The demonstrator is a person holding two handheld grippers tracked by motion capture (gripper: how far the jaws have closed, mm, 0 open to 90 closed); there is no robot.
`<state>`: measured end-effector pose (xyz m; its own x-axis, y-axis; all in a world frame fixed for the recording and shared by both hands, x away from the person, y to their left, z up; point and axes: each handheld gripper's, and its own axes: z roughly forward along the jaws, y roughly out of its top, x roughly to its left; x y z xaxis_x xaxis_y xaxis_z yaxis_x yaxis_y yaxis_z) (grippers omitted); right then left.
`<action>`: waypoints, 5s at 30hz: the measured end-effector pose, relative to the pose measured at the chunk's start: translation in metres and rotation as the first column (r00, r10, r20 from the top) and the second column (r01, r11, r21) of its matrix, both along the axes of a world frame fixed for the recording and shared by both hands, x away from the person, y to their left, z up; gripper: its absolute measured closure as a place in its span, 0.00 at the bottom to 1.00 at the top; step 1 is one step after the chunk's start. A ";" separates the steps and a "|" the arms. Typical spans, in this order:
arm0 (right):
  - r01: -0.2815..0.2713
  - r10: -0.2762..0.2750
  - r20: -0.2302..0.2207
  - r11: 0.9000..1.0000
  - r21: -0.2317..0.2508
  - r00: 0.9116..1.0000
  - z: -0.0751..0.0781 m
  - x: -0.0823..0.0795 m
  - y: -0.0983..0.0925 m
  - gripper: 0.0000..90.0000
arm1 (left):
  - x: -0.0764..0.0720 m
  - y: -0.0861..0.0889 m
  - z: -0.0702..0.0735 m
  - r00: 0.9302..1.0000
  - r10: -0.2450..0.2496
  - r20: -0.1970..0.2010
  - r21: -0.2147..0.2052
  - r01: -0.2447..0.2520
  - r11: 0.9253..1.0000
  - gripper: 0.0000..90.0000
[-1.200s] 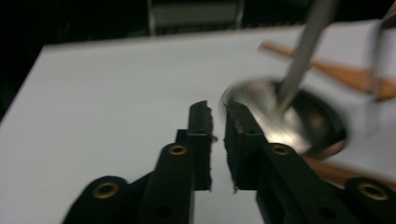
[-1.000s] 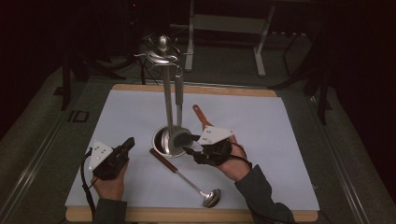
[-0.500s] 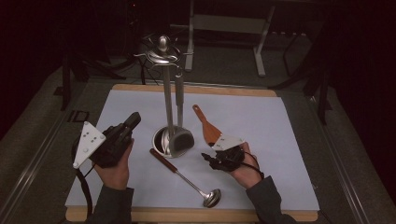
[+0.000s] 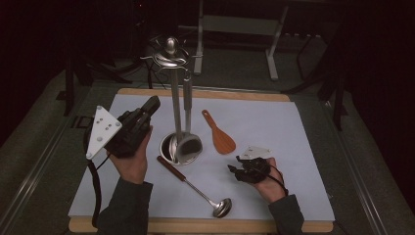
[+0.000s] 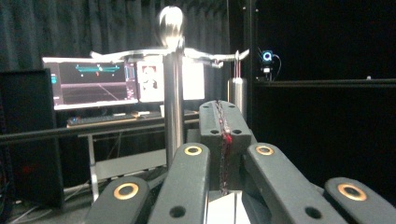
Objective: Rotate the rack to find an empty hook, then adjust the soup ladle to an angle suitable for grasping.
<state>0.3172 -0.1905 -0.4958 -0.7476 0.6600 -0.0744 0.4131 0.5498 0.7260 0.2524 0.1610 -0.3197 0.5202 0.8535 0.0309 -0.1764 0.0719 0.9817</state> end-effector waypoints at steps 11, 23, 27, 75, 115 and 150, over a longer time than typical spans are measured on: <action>0.033 -0.032 -0.008 0.999 0.042 0.999 0.001 0.001 -0.014 0.56 | 0.018 -0.007 0.026 1.000 0.012 0.027 -0.016 -0.011 1.000 1.00; 0.058 -0.058 -0.006 0.996 0.067 0.998 0.005 0.001 -0.023 0.56 | 0.032 -0.012 0.035 1.000 0.022 0.010 0.008 -0.022 1.000 1.00; 0.061 -0.061 -0.004 0.996 0.069 0.998 0.004 0.002 -0.024 0.56 | 0.033 -0.012 0.035 1.000 0.024 0.011 0.012 -0.024 1.000 1.00; 0.068 -0.068 -0.004 0.995 0.075 0.998 0.006 0.001 -0.028 0.57 | 0.062 0.022 0.042 0.990 0.138 -0.042 -0.011 -0.138 0.990 1.00; 0.066 -0.065 -0.011 0.995 0.072 0.998 0.004 0.001 -0.029 0.57 | 0.058 0.050 0.026 0.981 0.158 -0.114 0.066 -0.151 0.986 0.97; -0.150 0.150 -0.037 0.989 0.008 0.988 -0.004 -0.022 0.046 0.60 | 0.016 0.099 -0.168 0.874 0.234 -0.425 0.088 -0.218 0.972 0.68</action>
